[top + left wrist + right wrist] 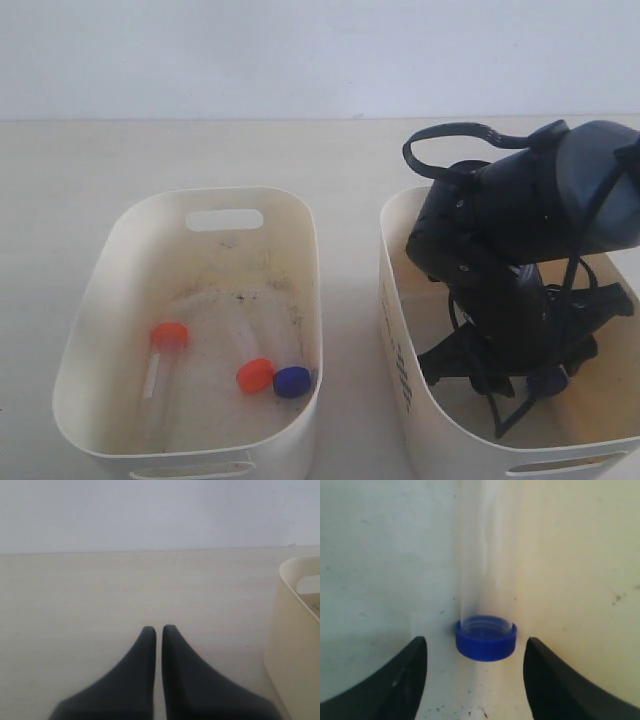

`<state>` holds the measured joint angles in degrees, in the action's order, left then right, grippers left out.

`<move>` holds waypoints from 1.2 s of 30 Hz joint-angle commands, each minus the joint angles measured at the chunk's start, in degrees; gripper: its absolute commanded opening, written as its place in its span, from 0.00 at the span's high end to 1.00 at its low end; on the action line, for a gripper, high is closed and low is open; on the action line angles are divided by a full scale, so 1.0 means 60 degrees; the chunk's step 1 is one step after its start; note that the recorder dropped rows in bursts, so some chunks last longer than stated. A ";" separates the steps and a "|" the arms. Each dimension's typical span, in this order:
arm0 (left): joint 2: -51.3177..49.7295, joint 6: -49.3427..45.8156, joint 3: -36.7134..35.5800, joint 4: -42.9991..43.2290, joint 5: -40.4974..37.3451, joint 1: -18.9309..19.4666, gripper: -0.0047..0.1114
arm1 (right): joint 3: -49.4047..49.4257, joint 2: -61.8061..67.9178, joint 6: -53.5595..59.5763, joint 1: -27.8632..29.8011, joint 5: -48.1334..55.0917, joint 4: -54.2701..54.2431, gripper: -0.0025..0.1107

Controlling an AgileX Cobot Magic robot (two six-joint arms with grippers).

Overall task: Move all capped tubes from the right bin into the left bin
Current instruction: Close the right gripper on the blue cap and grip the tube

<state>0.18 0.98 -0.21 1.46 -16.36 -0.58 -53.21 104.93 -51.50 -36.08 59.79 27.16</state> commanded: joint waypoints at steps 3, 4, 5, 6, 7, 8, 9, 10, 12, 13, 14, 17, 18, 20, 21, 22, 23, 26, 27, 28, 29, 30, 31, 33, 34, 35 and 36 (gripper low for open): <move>-0.0030 0.0083 0.0035 -0.0060 0.0072 0.0002 0.92 | 0.0003 -0.0039 0.0053 0.0034 -0.0084 0.0021 0.49; -0.0030 0.0083 0.0035 -0.0060 0.0089 0.0002 0.92 | 0.0003 -0.0039 0.0053 0.0034 -0.0084 0.0021 0.49; -0.0030 0.0083 0.0035 -0.0060 0.0089 0.0002 0.92 | 0.0003 -0.0039 0.0053 0.0034 -0.0064 0.0021 0.49; -0.0030 0.0083 0.0035 -0.0060 0.0089 0.0002 0.92 | 0.0003 -0.0039 0.0053 0.0034 0.0000 0.0021 0.49; -0.0030 0.0083 0.0035 -0.0060 0.0089 0.0002 0.92 | 0.0003 -0.0039 0.0053 0.0034 0.0050 0.0021 0.49; -0.0030 0.0083 0.0035 -0.0060 0.0089 0.0002 0.92 | 0.0003 -0.0039 0.0053 0.0034 0.0093 0.0000 0.49; -0.0030 0.0083 0.0035 -0.0060 0.0089 0.0002 0.92 | 0.0003 -0.0039 0.0053 0.0034 0.0093 0.0000 0.49; -0.0030 0.0083 0.0035 -0.0060 0.0089 0.0002 0.92 | 0.0003 -0.0039 0.0053 0.0034 0.0093 0.0000 0.49; -0.0030 0.0083 0.0035 -0.0060 0.0089 0.0002 0.92 | 0.0033 -0.0039 0.0053 0.0034 0.0093 -0.0001 0.49; -0.0030 0.0083 0.0035 -0.0060 0.0089 0.0002 0.92 | 0.0099 -0.0039 0.0053 0.0034 0.0093 0.0017 0.49; -0.0030 0.0083 0.0035 -0.0060 0.0089 0.0002 0.92 | 0.0172 -0.0039 0.0025 0.0034 0.0059 0.0017 0.49; -0.0030 0.0083 0.0035 -0.0060 0.0089 0.0002 0.92 | 0.0510 -0.0018 -0.0003 0.0034 -0.0163 0.0131 0.49; -0.0030 0.0083 0.0035 -0.0060 0.0089 0.0002 0.92 | 0.0572 0.0006 -0.0003 0.0034 -0.0203 0.0202 0.49; -0.0030 0.0083 0.0035 -0.0060 0.0089 0.0002 0.92 | 0.0570 0.0127 -0.0003 0.0034 -0.0126 0.0327 0.49; -0.0030 0.0083 0.0035 -0.0060 0.0089 0.0002 0.92 | 0.0570 0.0156 0.0014 0.0034 -0.0110 0.0341 0.49; -0.0030 0.0083 0.0035 -0.0060 0.0089 0.0002 0.92 | 0.0570 0.0227 0.0054 0.0034 -0.0110 0.0356 0.49; -0.0030 0.0083 0.0035 -0.0060 0.0089 0.0002 0.92 | 0.0570 0.0271 0.0105 0.0034 -0.0110 0.0378 0.49; -0.0030 0.0083 0.0035 -0.0060 0.0049 0.0002 0.92 | 0.0570 0.0516 0.0151 0.0034 -0.0087 0.0440 0.49; -0.0030 0.0083 0.0035 -0.0060 0.0049 0.0002 0.92 | 0.0570 0.0623 0.0151 0.0034 -0.0109 0.0488 0.49; -0.0030 0.0083 0.0035 -0.0060 0.0049 0.0002 0.92 | 0.0570 0.0650 0.0151 0.0034 -0.0109 0.0537 0.49; -0.0030 0.0083 0.0035 -0.0060 0.0049 0.0002 0.92 | 0.0570 0.0726 0.0151 0.0034 -0.0138 0.0620 0.49; -0.0030 0.0083 0.0035 -0.0060 0.0049 0.0002 0.92 | 0.0570 0.0747 0.0151 0.0034 -0.0164 0.0635 0.49; -0.0030 0.0083 0.0035 -0.0060 0.0049 0.0002 0.92 | 0.0570 0.0747 0.0151 0.0034 -0.0164 0.0712 0.49; -0.0030 0.0083 0.0035 -0.0060 0.0049 0.0002 0.92 | 0.0570 0.0747 0.0151 0.0034 -0.0177 0.0773 0.53; -0.0030 0.0083 0.0035 -0.0060 0.0049 0.0002 0.92 | 0.0570 0.0747 0.0151 0.0034 -0.0177 0.0803 0.59; -0.0030 0.0083 0.0035 -0.0060 0.0049 0.0002 0.92 | 0.0570 0.0747 0.0045 0.0034 -0.0177 0.0801 0.72; -0.0030 0.0083 0.0035 -0.0060 0.0049 0.0002 0.92 | 0.0570 0.0747 0.0023 0.0034 -0.0177 0.0801 0.80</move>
<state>0.18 0.98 -0.21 1.46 -16.36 -0.58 -50.76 108.44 -51.23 -36.54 59.60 30.98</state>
